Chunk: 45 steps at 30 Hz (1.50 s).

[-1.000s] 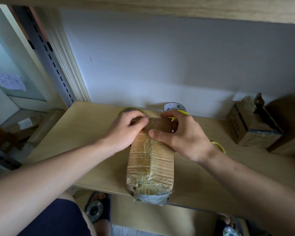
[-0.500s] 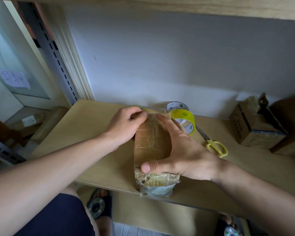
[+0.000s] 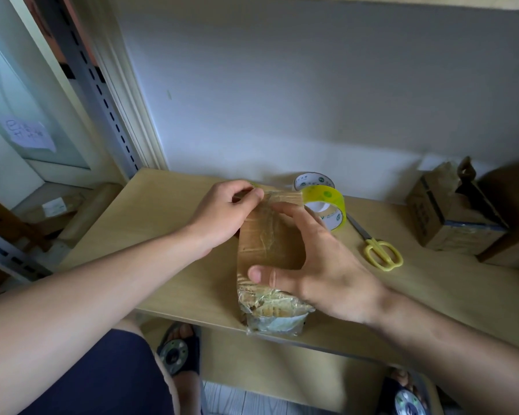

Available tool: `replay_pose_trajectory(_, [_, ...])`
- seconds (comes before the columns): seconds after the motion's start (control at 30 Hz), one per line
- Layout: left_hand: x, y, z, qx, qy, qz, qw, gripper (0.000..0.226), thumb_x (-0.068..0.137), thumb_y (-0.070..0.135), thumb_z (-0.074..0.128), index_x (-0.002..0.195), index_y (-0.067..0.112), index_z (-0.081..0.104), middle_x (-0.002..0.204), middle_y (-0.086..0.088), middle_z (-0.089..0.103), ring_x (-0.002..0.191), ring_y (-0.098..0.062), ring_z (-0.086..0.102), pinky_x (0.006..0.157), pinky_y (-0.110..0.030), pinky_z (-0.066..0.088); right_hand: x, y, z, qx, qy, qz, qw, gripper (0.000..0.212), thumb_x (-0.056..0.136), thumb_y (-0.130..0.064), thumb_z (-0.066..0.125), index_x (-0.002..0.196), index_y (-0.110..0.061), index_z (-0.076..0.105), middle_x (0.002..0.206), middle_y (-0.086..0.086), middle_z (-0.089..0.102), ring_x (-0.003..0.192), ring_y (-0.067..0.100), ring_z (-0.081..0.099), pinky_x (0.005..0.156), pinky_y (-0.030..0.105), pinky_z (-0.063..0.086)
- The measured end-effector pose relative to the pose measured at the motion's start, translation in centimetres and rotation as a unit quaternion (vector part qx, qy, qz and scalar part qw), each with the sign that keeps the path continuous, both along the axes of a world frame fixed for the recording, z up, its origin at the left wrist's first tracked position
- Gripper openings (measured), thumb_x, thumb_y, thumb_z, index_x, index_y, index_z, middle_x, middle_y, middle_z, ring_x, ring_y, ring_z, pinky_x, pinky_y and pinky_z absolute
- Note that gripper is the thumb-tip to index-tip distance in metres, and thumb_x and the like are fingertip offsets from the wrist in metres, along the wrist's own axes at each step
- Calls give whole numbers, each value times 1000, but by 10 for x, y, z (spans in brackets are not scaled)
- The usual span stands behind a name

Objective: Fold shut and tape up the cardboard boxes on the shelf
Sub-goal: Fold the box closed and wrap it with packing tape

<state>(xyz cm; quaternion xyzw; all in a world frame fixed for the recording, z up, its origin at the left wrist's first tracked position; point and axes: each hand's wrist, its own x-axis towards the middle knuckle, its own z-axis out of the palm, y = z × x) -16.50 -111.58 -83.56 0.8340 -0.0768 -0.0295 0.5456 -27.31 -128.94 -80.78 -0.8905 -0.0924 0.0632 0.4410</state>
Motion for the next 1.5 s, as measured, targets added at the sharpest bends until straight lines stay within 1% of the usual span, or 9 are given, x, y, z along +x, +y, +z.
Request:
replay_pose_trajectory(0.4, [-4,0,4,-10,-1,1,1000,12,99,33,67,91,31,76,97,-8,75,76,-9,58,63,-18,44,4,-18,2,45,71,84,993,125,51,-53,93,154,-45,23,148,-22,42,140,-3,40,120,32,36])
replay_pose_trajectory(0.53, [-8,0,7,-21,38,-3,999,11,94,39,72,100,31,76,101,-2,75,89,-14,69,79,-25,53,6,-14,1,59,79,24,995,148,38,-61,97,154,-57,6,154,-16,39,144,3,37,122,36,33])
replay_pose_trajectory(0.67, [-12,7,14,-45,91,-50,994,23,88,33,79,110,28,72,106,-2,77,102,-20,73,99,-42,57,11,-10,-4,87,90,1,992,156,31,-65,97,154,-59,1,156,-13,36,145,8,40,121,38,36])
replay_pose_trajectory(0.8, [-14,13,18,-42,114,-120,985,59,69,37,93,120,24,67,108,2,77,104,-15,73,98,-39,58,21,-14,-4,123,110,-19,986,166,20,-71,95,156,-56,2,150,-11,41,141,13,46,116,43,44])
replay_pose_trajectory(0.9, [-13,14,16,-51,124,-117,984,63,64,37,93,119,24,66,108,-1,77,106,-19,73,100,-44,57,31,-18,-4,133,114,-32,984,167,19,-69,96,158,-51,7,141,-11,49,136,16,51,113,45,47])
replay_pose_trajectory(1.07, [-12,11,15,-61,118,-84,988,60,60,37,90,113,18,66,106,-8,76,95,-16,72,95,-44,56,41,-19,-1,122,123,-47,984,147,29,-56,100,157,-39,28,125,-7,60,116,14,65,101,42,56])
replay_pose_trajectory(1.2, [-10,6,11,-65,108,-63,990,41,74,25,90,106,14,67,104,-12,75,89,-16,69,87,-41,55,50,-18,6,166,152,-73,972,93,46,-28,103,128,-28,58,110,1,69,91,14,75,71,39,65])
replay_pose_trajectory(1.33, [-7,2,8,-73,97,-40,992,44,67,37,90,98,15,68,99,-14,75,80,-16,68,80,-38,53,60,-15,5,168,140,-118,969,61,62,-24,97,113,-20,64,100,7,74,76,13,76,55,26,57])
replay_pose_trajectory(1.5, [-4,-3,6,-80,102,-10,991,39,67,41,89,92,18,70,88,-5,74,74,-16,67,70,-35,51,66,-12,5,142,110,-162,970,46,68,-26,95,102,-18,66,92,6,73,65,8,72,46,22,52])
